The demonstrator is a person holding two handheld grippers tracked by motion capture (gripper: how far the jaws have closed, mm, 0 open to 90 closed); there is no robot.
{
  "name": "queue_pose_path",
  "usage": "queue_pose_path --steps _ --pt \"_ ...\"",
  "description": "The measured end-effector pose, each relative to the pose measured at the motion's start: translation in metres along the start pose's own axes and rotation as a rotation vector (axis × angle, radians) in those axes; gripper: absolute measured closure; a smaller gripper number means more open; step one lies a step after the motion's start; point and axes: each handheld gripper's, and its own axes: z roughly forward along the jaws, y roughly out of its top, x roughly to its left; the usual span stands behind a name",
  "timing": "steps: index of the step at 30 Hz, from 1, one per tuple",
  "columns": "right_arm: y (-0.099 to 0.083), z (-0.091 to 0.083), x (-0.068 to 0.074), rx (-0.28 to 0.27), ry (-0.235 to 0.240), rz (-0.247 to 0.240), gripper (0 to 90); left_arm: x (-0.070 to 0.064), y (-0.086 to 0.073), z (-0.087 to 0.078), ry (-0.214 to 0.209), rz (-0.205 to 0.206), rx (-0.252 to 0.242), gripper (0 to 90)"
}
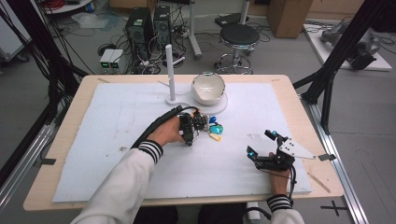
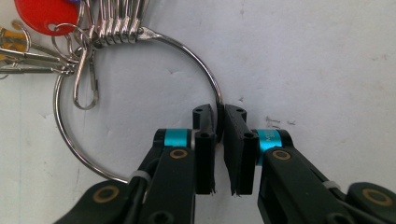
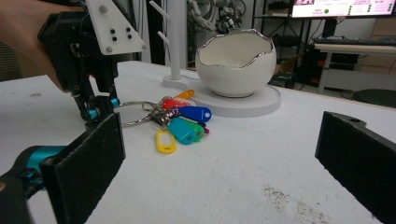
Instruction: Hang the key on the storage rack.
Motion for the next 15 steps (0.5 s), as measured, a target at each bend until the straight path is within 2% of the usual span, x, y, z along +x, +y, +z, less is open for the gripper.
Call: queue_pose_path --steps 6,12,15 --pt "0.0 0.0 0.0001 0.0 -0.001 -0.002 1.0 -0.0007 0.002 0.0004 0.003 -0.02 0.014 83.5" --pt "0.0 0.0 0.0 0.0 -0.002 -0.002 1.0 -0.0017 0.003 -0.0001 0.007 0.005 0.013 85.5" --pt "0.0 0.0 0.0 0.0 0.001 0.002 1.0 -0.0013 0.0019 -0.003 0.008 0.001 0.005 85.6"
